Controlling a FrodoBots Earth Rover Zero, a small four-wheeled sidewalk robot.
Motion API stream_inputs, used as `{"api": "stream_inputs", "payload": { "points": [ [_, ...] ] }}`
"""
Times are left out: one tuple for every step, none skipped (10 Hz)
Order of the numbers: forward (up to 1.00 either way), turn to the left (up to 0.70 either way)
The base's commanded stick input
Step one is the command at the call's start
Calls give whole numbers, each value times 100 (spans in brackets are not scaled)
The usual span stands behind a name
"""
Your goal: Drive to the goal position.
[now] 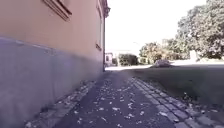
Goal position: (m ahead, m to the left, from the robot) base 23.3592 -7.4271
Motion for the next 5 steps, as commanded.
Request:
{"api": "stream_inputs", "payload": {
  "points": [
    [70,-3],
    [70,0],
    [70,0],
    [70,0],
    [70,0]
  ]
}}
